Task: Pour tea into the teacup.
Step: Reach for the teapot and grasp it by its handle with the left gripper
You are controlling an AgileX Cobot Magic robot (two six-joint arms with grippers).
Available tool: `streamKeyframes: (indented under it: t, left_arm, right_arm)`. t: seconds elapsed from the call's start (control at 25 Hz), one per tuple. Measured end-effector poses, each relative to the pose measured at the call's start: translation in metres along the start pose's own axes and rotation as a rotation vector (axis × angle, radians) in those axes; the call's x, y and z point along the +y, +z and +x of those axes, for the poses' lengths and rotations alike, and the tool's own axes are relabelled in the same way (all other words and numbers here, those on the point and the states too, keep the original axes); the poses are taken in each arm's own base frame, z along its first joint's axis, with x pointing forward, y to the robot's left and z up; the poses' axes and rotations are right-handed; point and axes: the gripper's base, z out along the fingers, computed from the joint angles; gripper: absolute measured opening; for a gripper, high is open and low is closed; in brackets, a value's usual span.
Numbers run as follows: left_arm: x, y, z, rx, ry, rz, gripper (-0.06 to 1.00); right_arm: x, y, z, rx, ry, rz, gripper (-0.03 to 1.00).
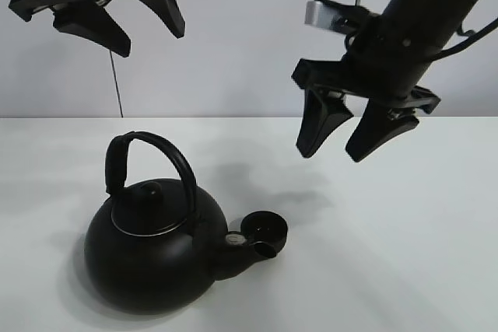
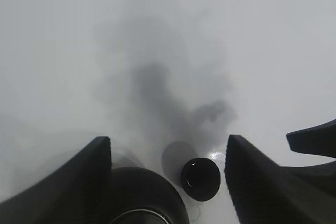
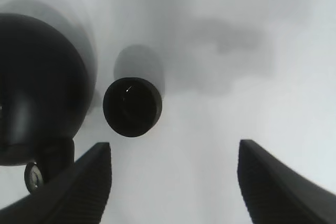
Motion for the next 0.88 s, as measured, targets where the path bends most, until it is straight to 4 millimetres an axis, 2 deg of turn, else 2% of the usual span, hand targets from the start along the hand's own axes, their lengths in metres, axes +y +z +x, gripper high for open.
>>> streamKeyframes:
  t: [0.2, 0.36, 0.88]
  left_arm:
    - [0.000, 0.000, 0.000, 0.000, 0.000, 0.000, 0.46]
    - [0.000, 0.000, 0.000, 0.000, 0.000, 0.000, 0.46]
    - [0.000, 0.000, 0.000, 0.000, 0.000, 0.000, 0.46]
  right_arm:
    - [-0.014, -0.035, 0.003, -0.058, 0.039, 0.015, 0.47]
    - [-0.018, -0.053, 0.007, -0.075, 0.050, 0.021, 0.47]
    - [-0.016, -0.058, 0.009, -0.061, 0.045, 0.015, 0.47]
